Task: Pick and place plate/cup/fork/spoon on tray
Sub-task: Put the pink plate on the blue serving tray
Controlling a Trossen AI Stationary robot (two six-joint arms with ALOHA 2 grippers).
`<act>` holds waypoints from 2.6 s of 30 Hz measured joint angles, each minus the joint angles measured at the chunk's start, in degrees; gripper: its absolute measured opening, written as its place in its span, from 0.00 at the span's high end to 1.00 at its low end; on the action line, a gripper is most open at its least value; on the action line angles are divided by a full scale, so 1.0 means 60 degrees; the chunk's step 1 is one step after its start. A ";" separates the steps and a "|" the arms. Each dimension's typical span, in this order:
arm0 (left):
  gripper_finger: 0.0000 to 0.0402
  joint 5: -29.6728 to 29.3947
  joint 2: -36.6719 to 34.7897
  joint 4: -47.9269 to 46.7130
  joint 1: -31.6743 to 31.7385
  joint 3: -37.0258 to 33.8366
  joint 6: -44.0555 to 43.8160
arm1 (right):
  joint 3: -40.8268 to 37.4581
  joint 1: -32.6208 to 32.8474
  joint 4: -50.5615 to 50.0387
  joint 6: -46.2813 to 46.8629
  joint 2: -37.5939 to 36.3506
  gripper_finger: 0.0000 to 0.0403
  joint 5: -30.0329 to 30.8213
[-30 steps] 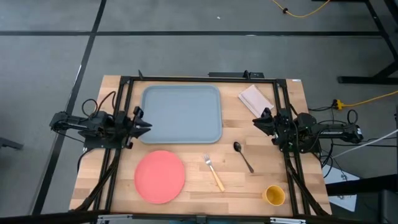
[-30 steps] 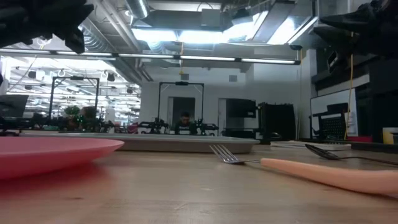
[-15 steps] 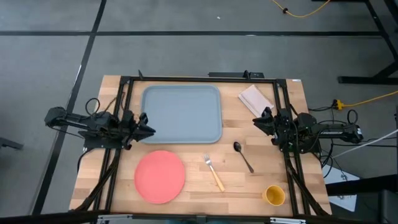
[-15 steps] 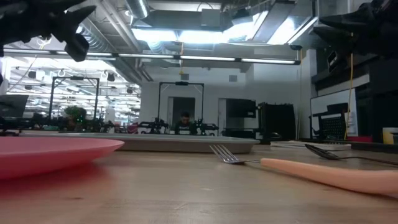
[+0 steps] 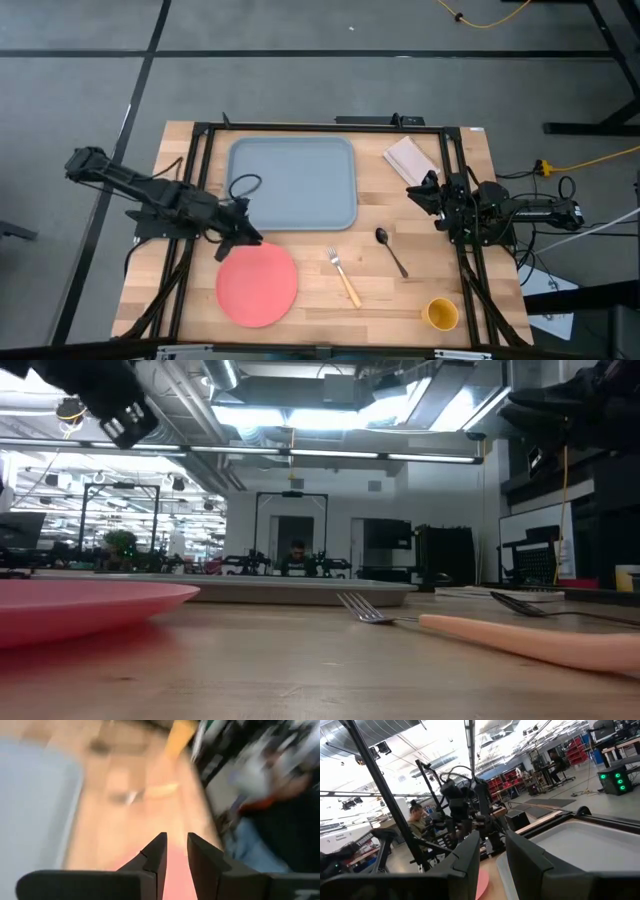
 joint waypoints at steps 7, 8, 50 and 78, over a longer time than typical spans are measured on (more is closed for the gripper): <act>0.83 -0.0792 0.0455 -0.4469 -0.0122 0.0588 -0.4081 | 0.0000 0.0000 -0.0282 0.0025 0.0000 0.75 -0.0180; 0.83 -0.0698 0.0492 -0.4625 -0.0197 0.0462 -0.4624 | 0.0000 0.0001 -0.0280 0.0025 0.0000 0.75 -0.0185; 0.83 0.0277 0.2736 -0.2289 -0.1707 -0.1133 -0.7345 | 0.0000 0.0001 -0.0650 -0.0058 -0.0003 0.75 -0.0705; 0.83 0.0873 0.3690 -0.1805 -0.1703 -0.1133 -0.6369 | 0.0000 0.0000 -0.0706 -0.0251 0.0000 0.75 -0.1055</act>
